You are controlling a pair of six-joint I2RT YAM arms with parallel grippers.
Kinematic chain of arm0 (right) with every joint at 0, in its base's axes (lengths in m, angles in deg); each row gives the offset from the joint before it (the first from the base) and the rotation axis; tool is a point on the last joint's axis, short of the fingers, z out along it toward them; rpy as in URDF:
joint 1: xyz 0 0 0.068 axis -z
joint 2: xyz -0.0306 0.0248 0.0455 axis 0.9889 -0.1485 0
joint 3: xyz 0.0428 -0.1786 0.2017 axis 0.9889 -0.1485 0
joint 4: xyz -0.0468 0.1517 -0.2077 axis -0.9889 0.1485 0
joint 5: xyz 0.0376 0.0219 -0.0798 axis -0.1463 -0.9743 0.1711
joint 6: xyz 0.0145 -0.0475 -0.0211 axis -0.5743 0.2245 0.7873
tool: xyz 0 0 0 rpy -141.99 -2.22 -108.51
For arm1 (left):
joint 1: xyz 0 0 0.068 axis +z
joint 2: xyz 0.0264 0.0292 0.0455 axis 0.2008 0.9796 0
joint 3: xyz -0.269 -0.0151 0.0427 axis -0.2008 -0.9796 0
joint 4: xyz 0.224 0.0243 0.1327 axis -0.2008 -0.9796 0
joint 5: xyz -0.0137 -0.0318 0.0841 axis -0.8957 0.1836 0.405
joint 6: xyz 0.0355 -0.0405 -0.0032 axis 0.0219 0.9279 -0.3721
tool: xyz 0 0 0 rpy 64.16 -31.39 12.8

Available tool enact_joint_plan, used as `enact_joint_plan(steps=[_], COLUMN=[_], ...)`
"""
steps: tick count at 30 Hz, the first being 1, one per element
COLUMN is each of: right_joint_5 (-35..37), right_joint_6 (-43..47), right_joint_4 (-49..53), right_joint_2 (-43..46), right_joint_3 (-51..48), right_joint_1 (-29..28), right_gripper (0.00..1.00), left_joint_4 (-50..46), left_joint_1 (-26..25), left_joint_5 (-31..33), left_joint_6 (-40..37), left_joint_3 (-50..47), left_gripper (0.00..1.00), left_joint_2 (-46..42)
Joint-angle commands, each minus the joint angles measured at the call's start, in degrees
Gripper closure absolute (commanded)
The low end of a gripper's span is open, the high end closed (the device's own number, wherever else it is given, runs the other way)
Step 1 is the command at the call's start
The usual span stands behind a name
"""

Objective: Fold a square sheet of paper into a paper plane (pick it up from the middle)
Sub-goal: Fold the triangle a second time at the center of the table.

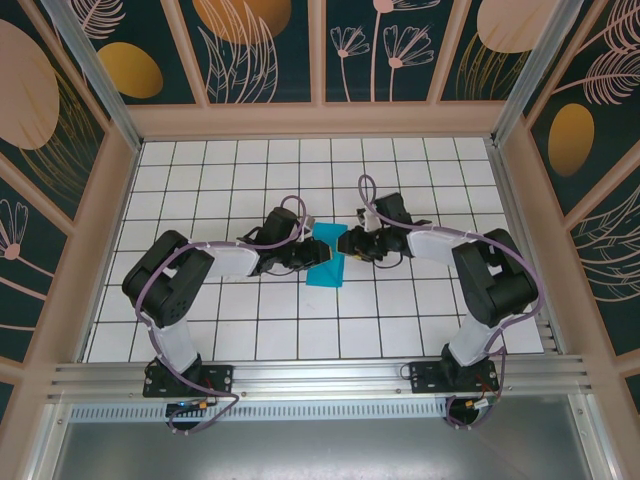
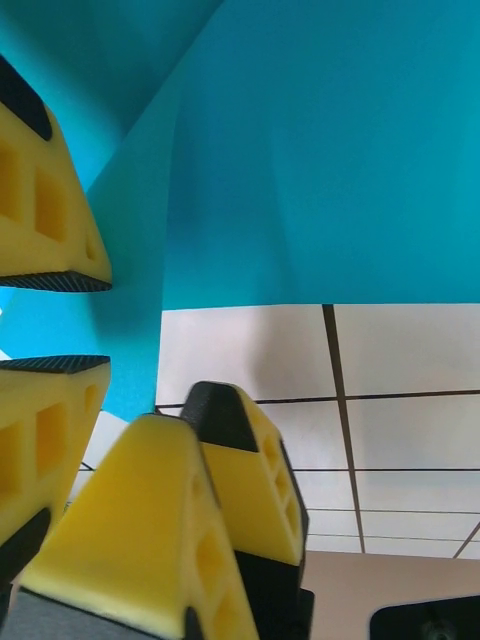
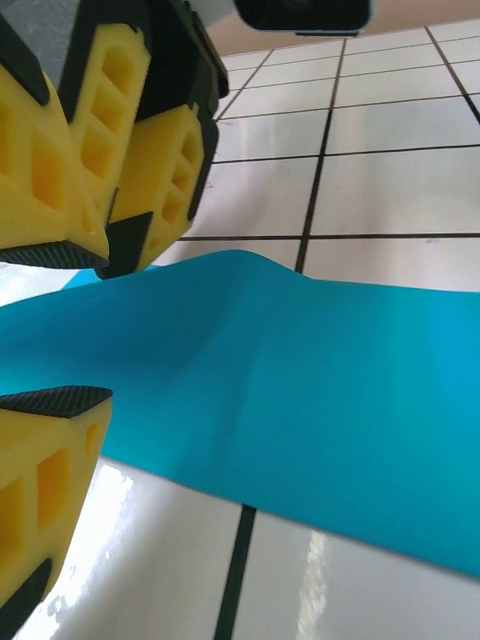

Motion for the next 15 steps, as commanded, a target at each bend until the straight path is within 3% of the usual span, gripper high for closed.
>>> enact_joint_plan(steps=[1, 9, 15], right_joint_5=[-2.46, -0.28, 3.97], right_joint_6=[1.74, 2.4, 4.09], right_joint_4=[-0.67, 0.38, 2.38], right_joint_2=[2.03, 0.81, -1.83], right_joint_3=[-0.95, -0.26, 1.69], right_joint_1=[-0.59, -0.62, -0.58], right_gripper=[0.65, 0.9, 0.92], left_joint_4=[-0.95, -0.72, 1.86], left_joint_1=[-0.15, -0.18, -0.18], left_joint_5=[0.67, 0.18, -1.36], left_joint_6=[-0.35, -0.09, 0.89], left_joint_3=[1.54, 1.82, 2.14], left_gripper=[0.73, 0.74, 0.74], left_joint_2=[1.0, 1.0, 0.17])
